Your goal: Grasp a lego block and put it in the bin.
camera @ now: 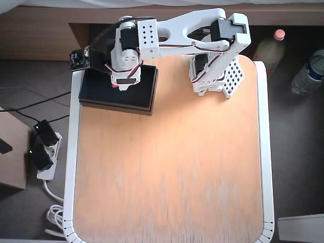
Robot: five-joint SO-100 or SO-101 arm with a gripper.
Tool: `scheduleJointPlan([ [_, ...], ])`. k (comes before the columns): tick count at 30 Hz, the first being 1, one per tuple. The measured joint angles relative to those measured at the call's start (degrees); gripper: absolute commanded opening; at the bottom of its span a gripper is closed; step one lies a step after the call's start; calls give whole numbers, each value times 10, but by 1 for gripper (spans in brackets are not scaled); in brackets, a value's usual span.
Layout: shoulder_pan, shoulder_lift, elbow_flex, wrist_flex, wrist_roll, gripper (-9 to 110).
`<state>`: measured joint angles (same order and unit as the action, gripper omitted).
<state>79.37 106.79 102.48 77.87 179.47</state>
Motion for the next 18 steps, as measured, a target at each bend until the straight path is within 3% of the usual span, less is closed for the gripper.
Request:
scheduleJointPlan([
  [12,5,0,39,-58,0,1],
  [18,7,0,40,-62,0,10],
])
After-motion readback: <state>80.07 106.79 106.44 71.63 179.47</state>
